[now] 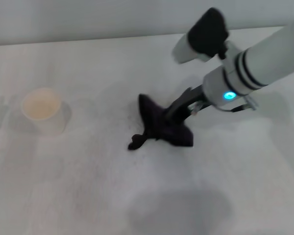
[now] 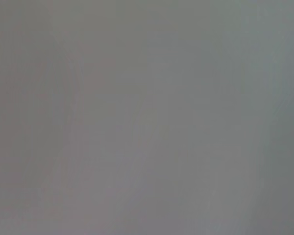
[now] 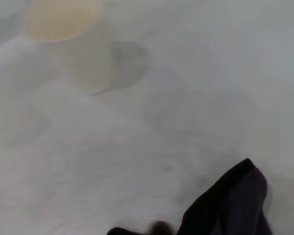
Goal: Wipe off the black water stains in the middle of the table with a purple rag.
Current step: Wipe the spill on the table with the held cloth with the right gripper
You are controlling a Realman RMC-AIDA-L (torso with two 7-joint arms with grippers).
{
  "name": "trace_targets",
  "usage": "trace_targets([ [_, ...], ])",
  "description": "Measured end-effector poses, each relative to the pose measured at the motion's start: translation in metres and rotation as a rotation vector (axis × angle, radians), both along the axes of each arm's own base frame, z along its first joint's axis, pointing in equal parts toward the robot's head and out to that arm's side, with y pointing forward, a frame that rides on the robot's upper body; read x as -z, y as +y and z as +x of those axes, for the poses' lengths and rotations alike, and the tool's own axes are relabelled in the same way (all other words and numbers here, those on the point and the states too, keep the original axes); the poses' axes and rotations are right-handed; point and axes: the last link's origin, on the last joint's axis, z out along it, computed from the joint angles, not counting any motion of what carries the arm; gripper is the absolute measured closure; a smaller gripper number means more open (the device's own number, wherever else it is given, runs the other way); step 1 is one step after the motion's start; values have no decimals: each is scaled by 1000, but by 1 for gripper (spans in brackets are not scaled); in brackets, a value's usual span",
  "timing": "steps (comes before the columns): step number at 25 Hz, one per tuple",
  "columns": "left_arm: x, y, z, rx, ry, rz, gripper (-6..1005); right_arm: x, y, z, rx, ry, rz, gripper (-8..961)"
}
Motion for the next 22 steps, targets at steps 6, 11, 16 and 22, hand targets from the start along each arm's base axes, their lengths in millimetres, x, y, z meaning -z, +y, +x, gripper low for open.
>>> trace_targets([
  [6, 0, 4, 3, 10, 1, 0, 109, 33, -17, -25, -112, -12, -112, 810],
  [11, 0, 5, 4, 14, 1, 0, 108, 46, -19, -30, -167, -19, -97, 814],
  [16, 0, 5, 5, 15, 0, 0, 108, 51, -13, -24, -181, -30, -36, 816],
  [22, 0, 5, 4, 14, -1, -1, 108, 40, 6, -13, -136, -27, 64, 815],
])
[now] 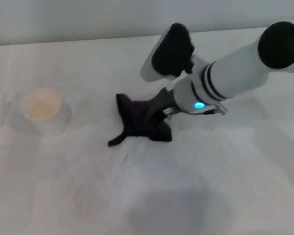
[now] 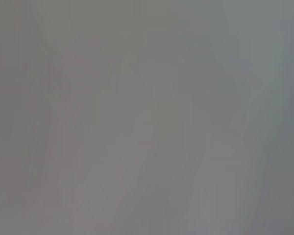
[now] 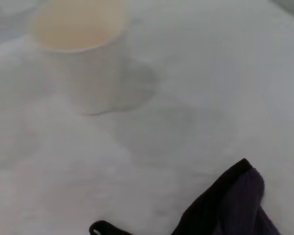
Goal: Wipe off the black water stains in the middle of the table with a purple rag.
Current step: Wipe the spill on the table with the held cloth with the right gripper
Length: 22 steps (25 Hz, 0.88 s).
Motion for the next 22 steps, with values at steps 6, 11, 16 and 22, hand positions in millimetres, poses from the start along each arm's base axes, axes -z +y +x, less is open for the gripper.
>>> trace_targets([
  [6, 0, -1, -1, -2, 0, 0, 109, -8, 2, 11, 71, 11, -9, 815],
  [11, 0, 0, 0, -2, 0, 0, 108, 1, -21, 0, 30, 7, -187, 816],
  [16, 0, 0, 0, 0, -1, 0, 108, 11, -32, -12, -20, 46, -261, 817],
  [22, 1, 1, 1, 3, -2, -1, 109, 17, -15, -7, -59, 52, -122, 817],
])
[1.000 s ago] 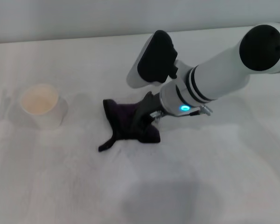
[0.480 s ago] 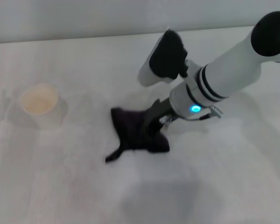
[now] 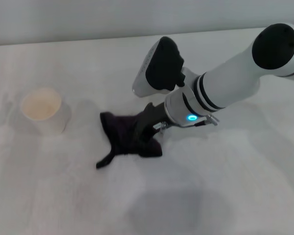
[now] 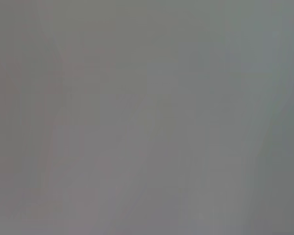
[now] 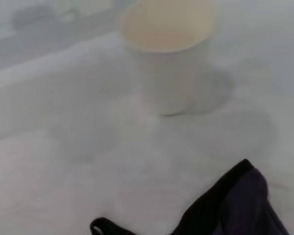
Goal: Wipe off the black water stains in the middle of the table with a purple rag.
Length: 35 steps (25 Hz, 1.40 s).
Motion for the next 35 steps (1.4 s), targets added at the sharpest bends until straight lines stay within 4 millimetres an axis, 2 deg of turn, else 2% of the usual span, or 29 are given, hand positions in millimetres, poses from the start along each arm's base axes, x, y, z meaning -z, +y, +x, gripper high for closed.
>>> trace_targets([
  [8, -1, -1, 0, 4, -1, 5, 109, -22, 22, 17, 69, 3, 103, 806],
  [14, -2, -1, 0, 2, -4, 12, 108, -60, 32, 52, 137, -40, 183, 779],
  [20, -4, -2, -2, -5, -11, 31, 109, -94, 34, 68, 126, -59, 225, 751],
  [27, -7, -4, 0, 9, -15, 52, 109, -98, 28, 68, 86, -68, 170, 719],
  [34, -9, -5, -1, 8, -18, 64, 108, -107, 31, 70, 95, -33, 229, 687],
  [35, -9, -5, -1, 8, -18, 64, 108, -110, 31, 70, 98, -22, 242, 646],
])
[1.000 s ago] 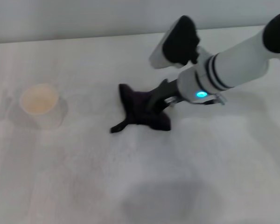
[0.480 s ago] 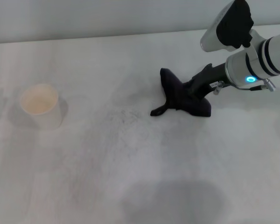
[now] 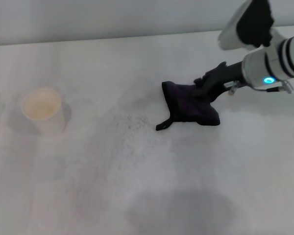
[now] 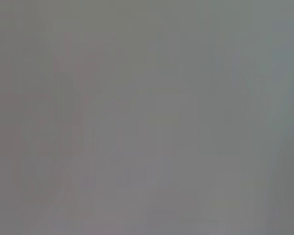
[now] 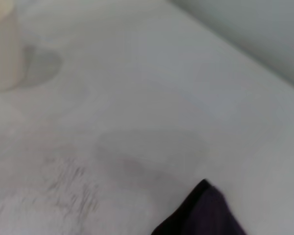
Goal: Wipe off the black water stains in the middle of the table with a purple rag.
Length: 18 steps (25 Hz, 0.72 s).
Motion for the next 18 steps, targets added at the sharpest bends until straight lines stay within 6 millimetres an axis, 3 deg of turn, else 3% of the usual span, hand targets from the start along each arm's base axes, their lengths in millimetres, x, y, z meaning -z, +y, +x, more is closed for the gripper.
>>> trace_targets([
  [5, 0, -1, -1, -2, 0, 0, 108, -18, -4, -5, -35, 127, 73, 443],
  [10, 0, -1, -1, -3, 0, 0, 108, -49, -7, 3, -81, 429, 272, 320],
  [15, 0, -1, -1, -2, 0, 0, 108, -77, -24, 29, -61, 838, 522, 197],
  [18, 0, 1, 1, 2, 0, -1, 108, -85, -39, 51, -120, 897, 716, 137],
])
